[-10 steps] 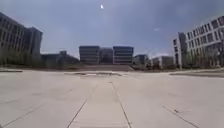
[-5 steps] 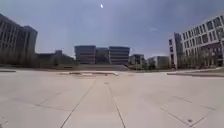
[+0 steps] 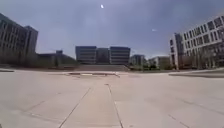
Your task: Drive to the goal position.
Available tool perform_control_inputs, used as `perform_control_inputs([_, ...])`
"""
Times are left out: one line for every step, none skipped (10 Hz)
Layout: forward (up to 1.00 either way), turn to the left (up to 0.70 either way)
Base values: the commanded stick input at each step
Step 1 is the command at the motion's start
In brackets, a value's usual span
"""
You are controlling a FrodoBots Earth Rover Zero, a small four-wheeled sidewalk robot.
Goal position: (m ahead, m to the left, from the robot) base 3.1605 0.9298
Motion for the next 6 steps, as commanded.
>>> perform_control_inputs([0.70,-0.35])
perform_control_inputs([0.70,-0.23])
perform_control_inputs([0.70,0.00])
perform_control_inputs([0.70,0.00])
perform_control_inputs([0.70,0.00])
perform_control_inputs([0.70,0.00])
